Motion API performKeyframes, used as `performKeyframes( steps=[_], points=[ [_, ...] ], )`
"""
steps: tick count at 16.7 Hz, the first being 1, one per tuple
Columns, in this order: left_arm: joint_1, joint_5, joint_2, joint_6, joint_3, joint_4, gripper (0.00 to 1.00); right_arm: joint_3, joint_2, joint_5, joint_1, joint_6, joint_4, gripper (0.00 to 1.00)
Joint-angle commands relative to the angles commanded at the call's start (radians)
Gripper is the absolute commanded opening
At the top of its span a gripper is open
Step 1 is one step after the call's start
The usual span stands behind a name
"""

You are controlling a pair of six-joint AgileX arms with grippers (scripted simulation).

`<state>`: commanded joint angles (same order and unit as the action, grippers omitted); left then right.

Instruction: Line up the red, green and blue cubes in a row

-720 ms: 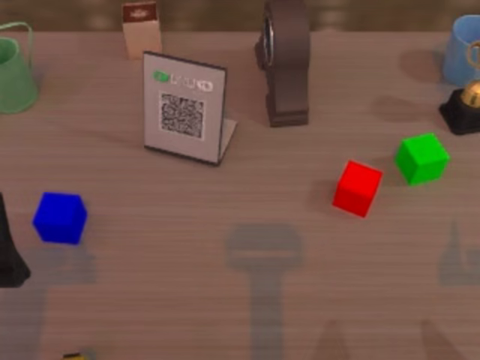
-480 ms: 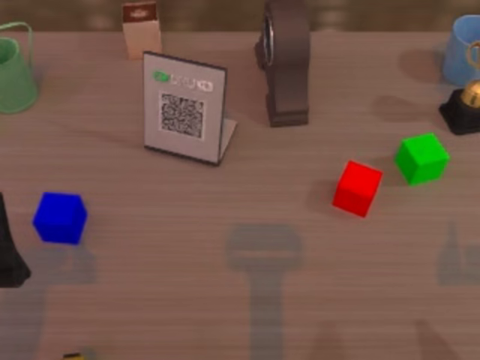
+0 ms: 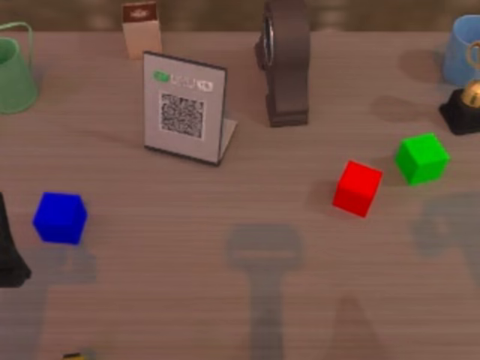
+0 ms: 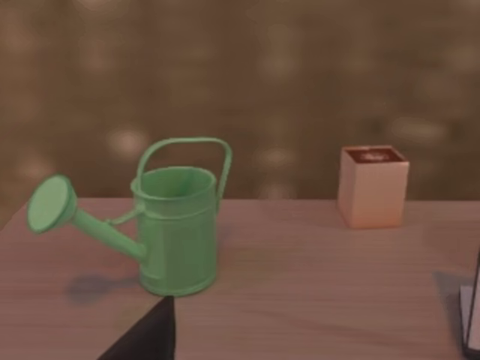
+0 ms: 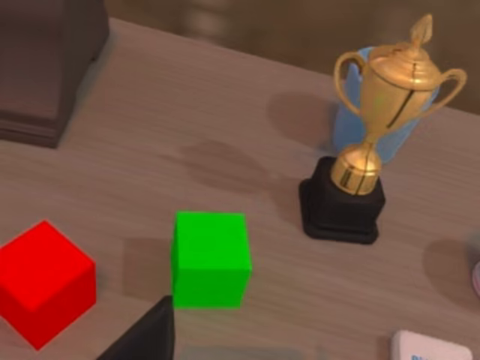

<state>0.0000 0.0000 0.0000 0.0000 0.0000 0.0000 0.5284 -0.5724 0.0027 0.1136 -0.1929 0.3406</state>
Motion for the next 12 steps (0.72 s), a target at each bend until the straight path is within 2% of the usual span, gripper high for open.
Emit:
performKeyframes(
  steps=[7,12],
  points=[
    [0.0,0.0,0.0,0.0,0.0,0.0,1.0,0.619,-0.826,-0.001,0.136,-0.229,0.428,1.0],
    [0.0,0.0,0.0,0.0,0.0,0.0,1.0,1.001,-1.281,-0.004,0.223,-0.373,0.687,1.0]
  ],
)
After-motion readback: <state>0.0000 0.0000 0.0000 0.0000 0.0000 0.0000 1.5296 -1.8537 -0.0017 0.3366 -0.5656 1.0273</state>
